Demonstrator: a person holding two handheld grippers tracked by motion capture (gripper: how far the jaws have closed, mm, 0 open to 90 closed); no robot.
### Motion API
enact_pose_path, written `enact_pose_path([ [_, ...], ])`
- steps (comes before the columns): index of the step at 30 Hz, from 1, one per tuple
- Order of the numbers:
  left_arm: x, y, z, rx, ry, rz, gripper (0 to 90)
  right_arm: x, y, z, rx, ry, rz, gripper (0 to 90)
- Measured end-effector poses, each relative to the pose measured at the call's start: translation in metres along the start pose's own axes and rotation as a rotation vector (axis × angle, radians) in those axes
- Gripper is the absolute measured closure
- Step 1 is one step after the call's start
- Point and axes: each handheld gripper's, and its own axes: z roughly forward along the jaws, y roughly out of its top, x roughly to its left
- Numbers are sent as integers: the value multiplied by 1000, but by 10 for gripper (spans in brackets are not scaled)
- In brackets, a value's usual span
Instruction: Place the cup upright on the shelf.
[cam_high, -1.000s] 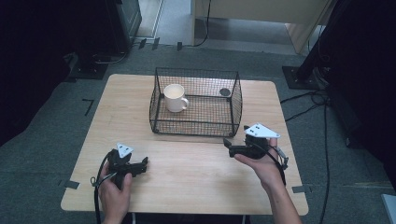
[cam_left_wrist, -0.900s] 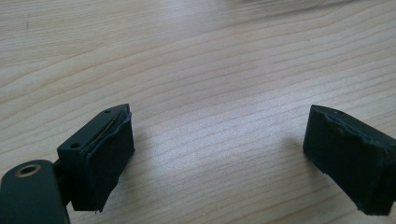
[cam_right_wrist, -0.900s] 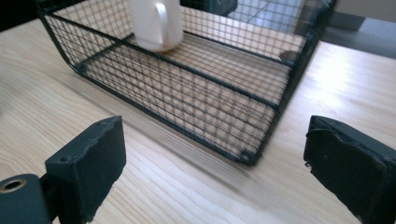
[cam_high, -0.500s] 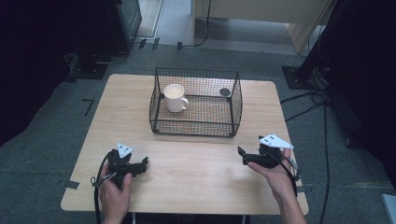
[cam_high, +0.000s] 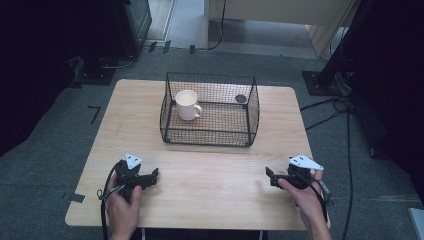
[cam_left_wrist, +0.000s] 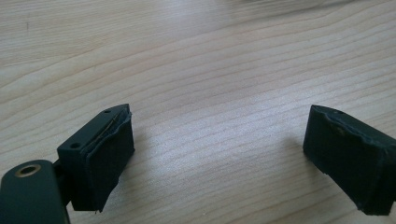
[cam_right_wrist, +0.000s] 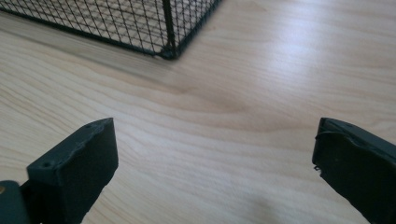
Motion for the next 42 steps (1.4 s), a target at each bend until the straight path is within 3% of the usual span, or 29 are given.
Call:
enact_pose_path([
  [15, 0, 0, 0, 0, 0, 0, 93, -23, -30, -7, 92, -80, 39, 0],
  [22, 0, 0, 0, 0, 0, 0, 94, -28, -41, -9, 142, -121, 28, 0],
  [31, 0, 0, 0, -1, 0, 0, 93, -32, -44, -10, 141, -116, 62, 0],
  [42, 0, 0, 0, 0, 0, 0, 93, -32, -44, -10, 142, -116, 62, 0],
])
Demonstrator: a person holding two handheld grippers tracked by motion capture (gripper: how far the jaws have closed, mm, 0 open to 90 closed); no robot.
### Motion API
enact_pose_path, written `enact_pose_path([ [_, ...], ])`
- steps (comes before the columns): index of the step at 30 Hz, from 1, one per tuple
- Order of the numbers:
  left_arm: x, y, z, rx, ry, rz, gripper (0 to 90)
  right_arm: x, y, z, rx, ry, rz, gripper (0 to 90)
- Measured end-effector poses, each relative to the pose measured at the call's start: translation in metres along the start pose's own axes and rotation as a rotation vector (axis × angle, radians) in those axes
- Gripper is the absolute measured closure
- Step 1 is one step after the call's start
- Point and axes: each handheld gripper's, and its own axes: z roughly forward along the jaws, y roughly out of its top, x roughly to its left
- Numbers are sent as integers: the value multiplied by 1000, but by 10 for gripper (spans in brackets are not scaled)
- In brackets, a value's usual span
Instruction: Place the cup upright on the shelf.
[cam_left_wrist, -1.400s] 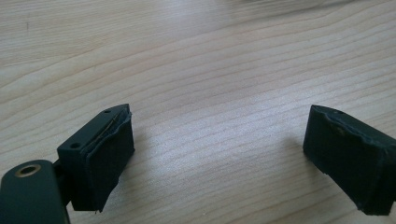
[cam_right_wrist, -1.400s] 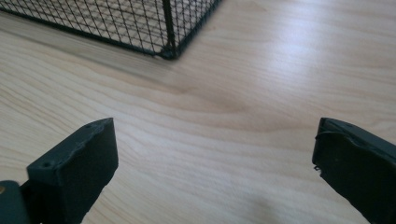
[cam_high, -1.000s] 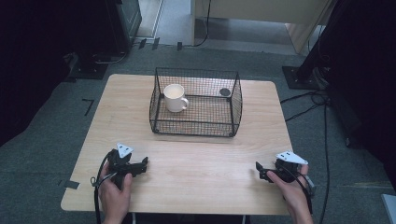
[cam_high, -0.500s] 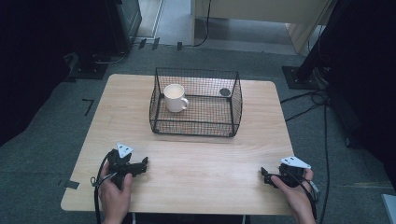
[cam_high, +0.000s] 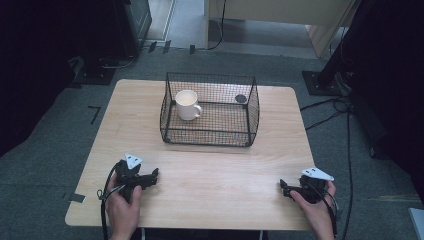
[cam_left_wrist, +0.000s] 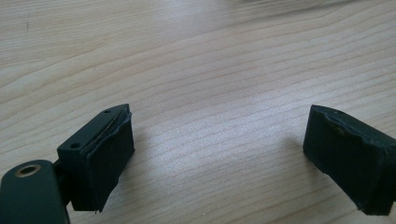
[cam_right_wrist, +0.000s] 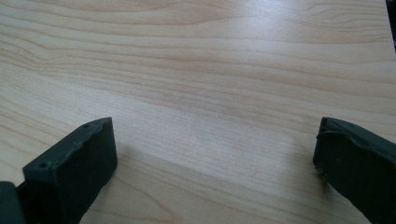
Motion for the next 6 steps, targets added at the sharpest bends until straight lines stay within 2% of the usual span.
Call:
enact_pose_path([
  [6, 0, 0, 0, 1, 0, 0, 93, 0, 0, 0, 0, 0, 0, 0],
])
